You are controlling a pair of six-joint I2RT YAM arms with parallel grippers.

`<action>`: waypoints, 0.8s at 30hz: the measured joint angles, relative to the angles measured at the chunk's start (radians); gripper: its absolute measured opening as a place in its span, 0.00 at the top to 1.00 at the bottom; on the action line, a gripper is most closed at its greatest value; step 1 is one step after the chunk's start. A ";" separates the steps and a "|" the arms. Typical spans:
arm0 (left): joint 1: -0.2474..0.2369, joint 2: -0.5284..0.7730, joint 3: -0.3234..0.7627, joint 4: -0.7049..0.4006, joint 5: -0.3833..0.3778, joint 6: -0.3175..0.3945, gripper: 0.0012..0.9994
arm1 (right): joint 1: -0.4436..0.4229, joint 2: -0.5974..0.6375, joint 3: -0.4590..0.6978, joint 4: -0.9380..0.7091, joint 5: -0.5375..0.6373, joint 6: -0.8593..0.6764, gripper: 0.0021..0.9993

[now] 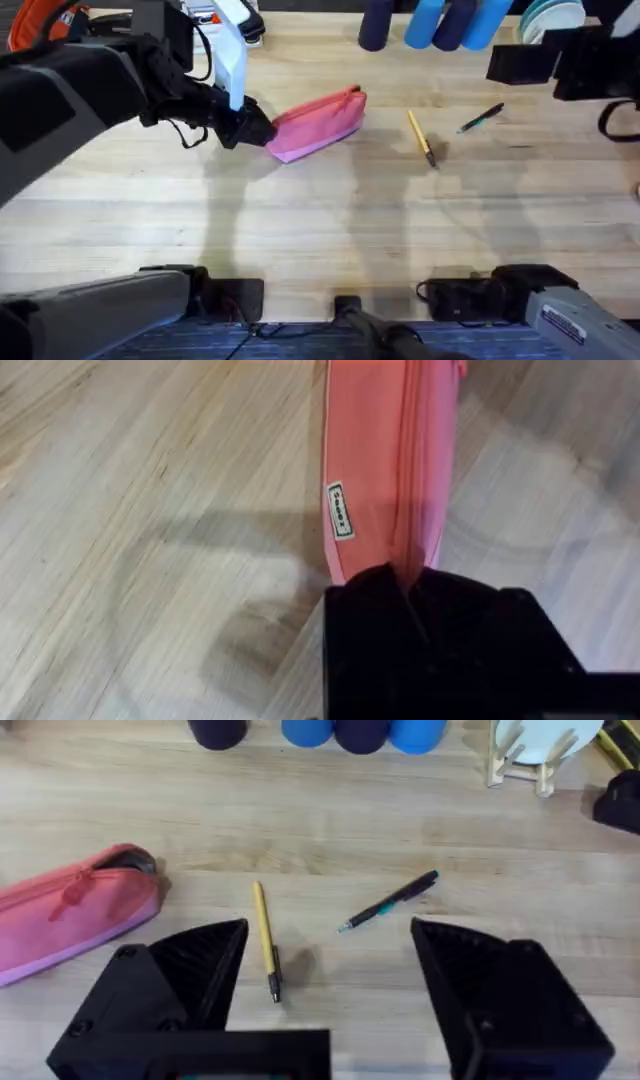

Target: Unzip the bag, pick up the pens from the table one at a time and place them inside, then zip the bag closed.

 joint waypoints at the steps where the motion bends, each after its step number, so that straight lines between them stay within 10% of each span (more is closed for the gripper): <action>1: 0.000 0.000 0.000 0.000 0.000 0.000 0.96 | 0.000 0.000 0.000 0.000 0.000 0.000 0.00; 24: 0.000 0.000 0.000 0.000 0.002 0.000 0.96 | 0.048 0.000 0.000 0.000 -0.436 0.165 0.00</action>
